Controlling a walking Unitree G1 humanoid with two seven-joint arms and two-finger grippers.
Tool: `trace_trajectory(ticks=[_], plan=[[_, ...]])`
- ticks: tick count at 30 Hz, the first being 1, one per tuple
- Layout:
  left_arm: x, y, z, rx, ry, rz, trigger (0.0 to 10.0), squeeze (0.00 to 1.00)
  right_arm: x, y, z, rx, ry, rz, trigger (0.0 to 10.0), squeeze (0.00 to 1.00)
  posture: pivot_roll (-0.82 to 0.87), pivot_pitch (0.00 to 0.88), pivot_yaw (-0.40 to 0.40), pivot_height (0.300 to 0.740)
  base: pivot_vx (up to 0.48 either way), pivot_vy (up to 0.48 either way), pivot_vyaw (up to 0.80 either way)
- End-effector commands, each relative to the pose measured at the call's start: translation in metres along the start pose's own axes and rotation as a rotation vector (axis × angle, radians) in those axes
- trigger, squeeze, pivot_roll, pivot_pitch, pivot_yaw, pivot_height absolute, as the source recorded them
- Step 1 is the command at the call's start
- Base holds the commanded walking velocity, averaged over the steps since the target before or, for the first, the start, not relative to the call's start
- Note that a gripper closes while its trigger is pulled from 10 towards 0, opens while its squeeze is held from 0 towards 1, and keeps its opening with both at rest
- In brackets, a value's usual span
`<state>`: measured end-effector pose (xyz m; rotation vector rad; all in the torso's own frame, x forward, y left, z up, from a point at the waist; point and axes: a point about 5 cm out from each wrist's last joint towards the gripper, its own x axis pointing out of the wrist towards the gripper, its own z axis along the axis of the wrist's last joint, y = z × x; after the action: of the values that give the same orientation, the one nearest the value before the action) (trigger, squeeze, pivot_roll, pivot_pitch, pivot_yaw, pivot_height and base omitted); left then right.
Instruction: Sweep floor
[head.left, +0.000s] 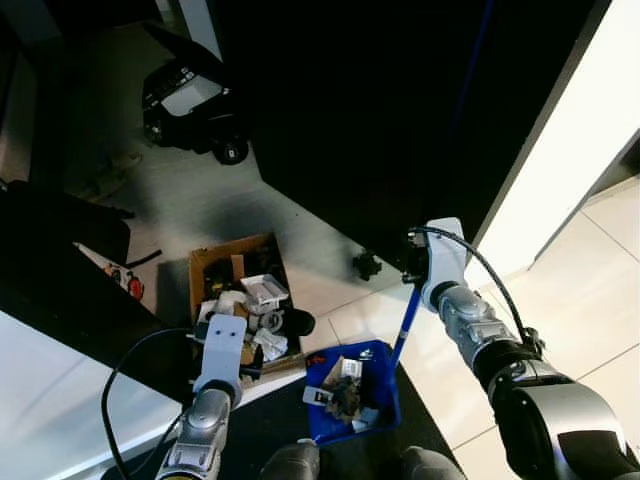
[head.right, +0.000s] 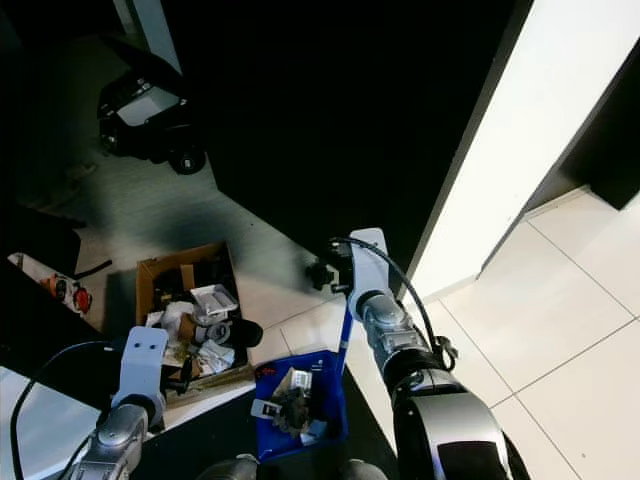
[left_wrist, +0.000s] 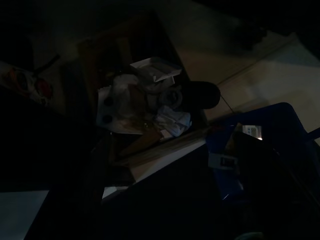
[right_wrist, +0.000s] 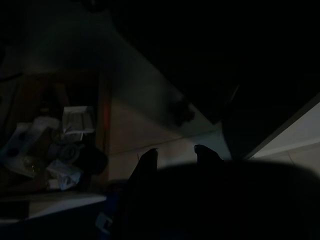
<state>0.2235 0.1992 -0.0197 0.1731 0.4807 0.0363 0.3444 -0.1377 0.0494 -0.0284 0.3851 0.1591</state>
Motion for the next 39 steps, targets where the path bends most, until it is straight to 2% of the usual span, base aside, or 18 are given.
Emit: trace_trajectory(ticks=[1,6,10,15,17,19,21,23,24,26,27,31,39], plan=[[0.0,0.001,0.001,0.019,0.003,0.0,10.0,0.0,0.001,-0.006,0.018,0.018,-0.101,-0.015,10.0,0.0,0.02,0.055,0.022,0.74,0.0,0.0,0.0],[0.001,-0.001,0.007,0.024,-0.011,-0.008,10.0,0.0,-0.001,-0.014,0.023,0.029,-0.136,-0.041,10.0,0.0,0.01,0.059,0.02,0.74,0.0,0.0,0.0],[0.005,-0.009,0.022,0.038,-0.046,-0.074,10.0,0.0,-0.014,-0.044,0.027,0.043,-0.197,-0.115,10.0,0.0,-0.01,0.07,0.029,0.74,0.0,0.0,0.0],[0.006,-0.012,0.028,0.049,-0.055,-0.096,10.0,0.0,-0.021,-0.058,0.029,0.031,-0.21,-0.15,10.0,0.0,-0.02,0.071,0.035,0.74,0.0,0.0,0.0],[0.008,-0.011,0.033,0.058,-0.068,-0.096,10.0,0.0,-0.024,-0.07,0.042,0.026,-0.249,-0.184,10.0,0.0,-0.03,0.073,0.038,0.74,0.0,0.0,0.0],[0.009,-0.01,0.036,0.062,-0.073,-0.095,10.0,0.0,-0.026,-0.074,0.047,0.024,-0.266,-0.195,10.0,0.0,-0.03,0.073,0.038,0.74,0.0,0.0,0.0],[0.012,-0.005,0.042,0.066,-0.085,-0.075,10.0,0.0,-0.027,-0.08,0.069,0.016,-0.325,-0.214,10.0,0.0,-0.03,0.073,0.033,0.74,0.0,0.0,0.0],[0.014,0.002,0.048,0.06,-0.098,-0.051,10.0,0.0,-0.027,-0.082,0.088,0.019,-0.368,-0.217,10.0,0.0,-0.03,0.073,0.03,0.74,0.0,0.0,0.0],[0.014,0.002,0.048,0.06,-0.098,-0.051,10.0,0.0,-0.027,-0.082,0.088,0.019,-0.368,-0.217,10.0,0.0,-0.03,0.073,0.03,0.74,0.0,0.0,0.0],[0.014,0.013,0.057,0.034,-0.121,-0.012,10.0,0.0,-0.027,-0.082,0.104,0.027,-0.397,-0.206,10.0,0.0,-0.01,0.07,0.017,0.74,0.0,0.0,0.0],[0.014,0.013,0.057,0.034,-0.121,-0.012,10.0,0.0,-0.027,-0.082,0.104,0.027,-0.397,-0.206,10.0,0.0,-0.01,0.07,0.017,0.74,0.0,0.0,0.0],[0.012,0.03,0.07,-0.013,-0.175,0.064,10.0,0.0,-0.028,-0.076,0.121,0.085,-0.453,-0.186,10.0,0.0,0.0,0.066,0.007,0.74,0.0,0.0,0.0],[0.009,0.028,0.074,-0.048,-0.205,0.077,10.0,0.0,-0.033,-0.072,0.125,0.163,-0.527,-0.201,10.0,0.0,0.0,0.066,0.011,0.74,0.0,0.0,0.0]])
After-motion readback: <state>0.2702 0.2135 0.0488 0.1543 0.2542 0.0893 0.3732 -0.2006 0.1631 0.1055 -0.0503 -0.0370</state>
